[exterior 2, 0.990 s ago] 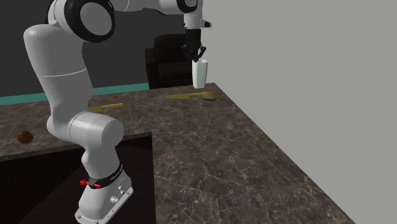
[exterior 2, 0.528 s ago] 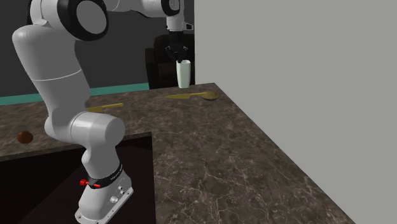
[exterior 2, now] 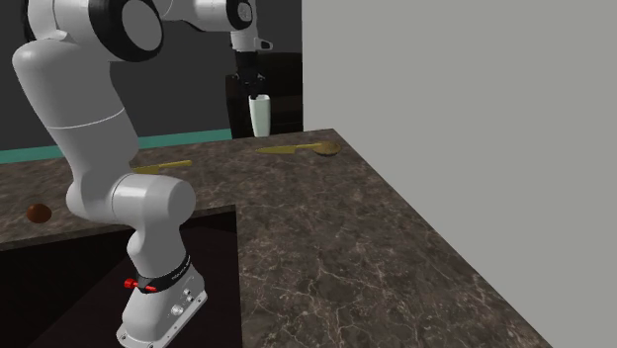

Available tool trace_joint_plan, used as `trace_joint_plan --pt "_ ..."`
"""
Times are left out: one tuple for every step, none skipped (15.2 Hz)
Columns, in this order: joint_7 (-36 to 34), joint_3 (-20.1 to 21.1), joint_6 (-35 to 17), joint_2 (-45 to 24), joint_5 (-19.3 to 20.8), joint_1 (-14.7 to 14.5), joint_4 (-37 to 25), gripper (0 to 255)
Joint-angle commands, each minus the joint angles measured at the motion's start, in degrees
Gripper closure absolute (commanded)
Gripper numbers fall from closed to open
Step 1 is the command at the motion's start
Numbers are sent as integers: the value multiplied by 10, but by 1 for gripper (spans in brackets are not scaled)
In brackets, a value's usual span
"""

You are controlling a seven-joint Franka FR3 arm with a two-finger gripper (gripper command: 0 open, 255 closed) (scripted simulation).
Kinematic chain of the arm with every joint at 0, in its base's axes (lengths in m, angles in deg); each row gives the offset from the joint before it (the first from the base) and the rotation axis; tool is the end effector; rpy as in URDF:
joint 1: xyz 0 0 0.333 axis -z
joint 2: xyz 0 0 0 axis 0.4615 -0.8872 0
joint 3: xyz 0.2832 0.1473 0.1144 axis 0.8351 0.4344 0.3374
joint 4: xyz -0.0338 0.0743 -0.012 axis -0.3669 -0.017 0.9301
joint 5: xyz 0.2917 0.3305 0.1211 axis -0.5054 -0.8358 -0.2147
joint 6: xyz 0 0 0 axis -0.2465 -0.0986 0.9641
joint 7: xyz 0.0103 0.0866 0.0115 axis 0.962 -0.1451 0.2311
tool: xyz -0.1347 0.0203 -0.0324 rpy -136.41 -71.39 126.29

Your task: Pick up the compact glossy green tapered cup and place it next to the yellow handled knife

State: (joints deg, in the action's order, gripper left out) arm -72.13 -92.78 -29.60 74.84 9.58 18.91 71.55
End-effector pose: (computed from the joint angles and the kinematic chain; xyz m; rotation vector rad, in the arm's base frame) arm 0.5921 -0.0374 0.5519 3.1350 -0.1593 -0.0803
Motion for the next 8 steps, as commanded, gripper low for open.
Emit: trace_joint_plan --pt "-29 16 -7 2 -2 -13 9 255" --pt "-43 23 -9 0 -4 -20 10 255" --pt "-56 30 -11 -2 -5 -26 10 255" --pt "-69 37 -13 -4 -7 -32 9 255" --pt "-82 44 -15 -8 -8 -38 8 255" --pt "-95 51 -17 -11 -10 -44 6 255" --pt "-107 58 -19 -16 -11 -51 4 255" --pt "-120 65 -21 -21 -13 -57 1 255"
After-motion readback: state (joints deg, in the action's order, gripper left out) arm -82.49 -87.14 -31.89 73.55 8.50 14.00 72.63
